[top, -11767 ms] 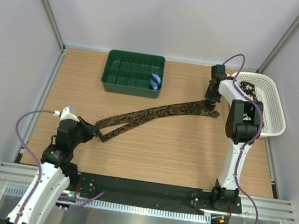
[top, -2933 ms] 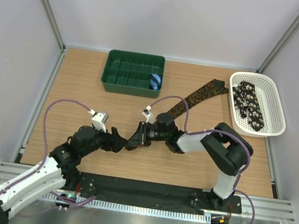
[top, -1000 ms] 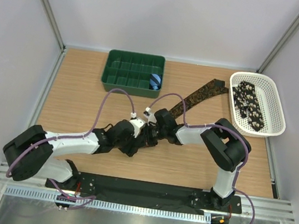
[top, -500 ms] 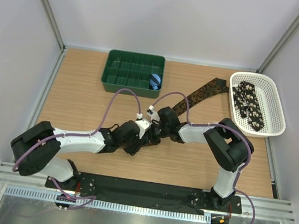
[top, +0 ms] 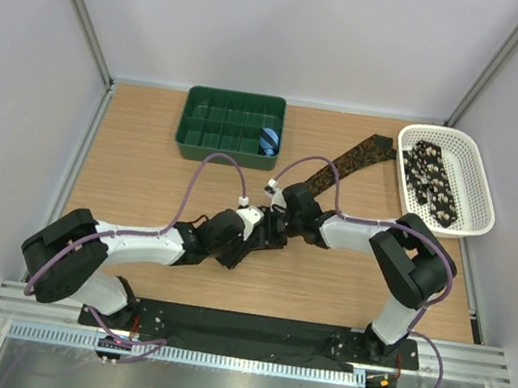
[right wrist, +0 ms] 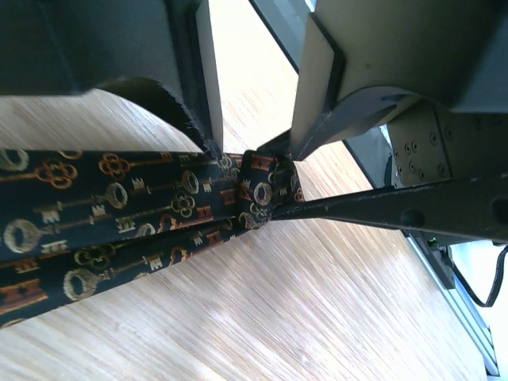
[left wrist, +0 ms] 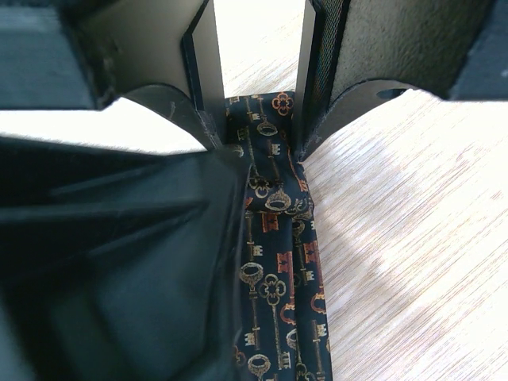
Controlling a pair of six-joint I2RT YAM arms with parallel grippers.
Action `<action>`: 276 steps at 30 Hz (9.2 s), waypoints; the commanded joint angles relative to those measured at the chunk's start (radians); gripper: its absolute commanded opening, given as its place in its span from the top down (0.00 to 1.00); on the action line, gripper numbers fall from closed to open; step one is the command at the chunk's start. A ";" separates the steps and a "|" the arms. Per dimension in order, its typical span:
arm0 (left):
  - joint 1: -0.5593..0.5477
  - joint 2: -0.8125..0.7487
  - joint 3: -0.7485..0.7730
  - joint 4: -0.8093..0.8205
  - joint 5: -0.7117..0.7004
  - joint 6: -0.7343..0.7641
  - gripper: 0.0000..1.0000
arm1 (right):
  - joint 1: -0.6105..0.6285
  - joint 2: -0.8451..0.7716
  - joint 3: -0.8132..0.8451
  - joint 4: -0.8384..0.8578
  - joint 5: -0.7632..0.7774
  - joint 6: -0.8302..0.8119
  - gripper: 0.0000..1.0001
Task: Roll the ties
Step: Roll the tie
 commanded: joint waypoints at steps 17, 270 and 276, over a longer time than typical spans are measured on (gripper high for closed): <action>-0.030 0.020 0.006 -0.021 -0.005 0.002 0.59 | -0.020 0.021 -0.053 0.309 -0.183 0.170 0.87; -0.191 -0.062 -0.008 0.157 -0.131 0.080 0.04 | -0.024 0.027 -0.094 0.030 -0.121 -0.235 0.99; -0.191 0.008 0.029 0.142 -0.122 0.080 0.15 | -0.029 0.046 -0.116 0.084 -0.140 -0.213 0.99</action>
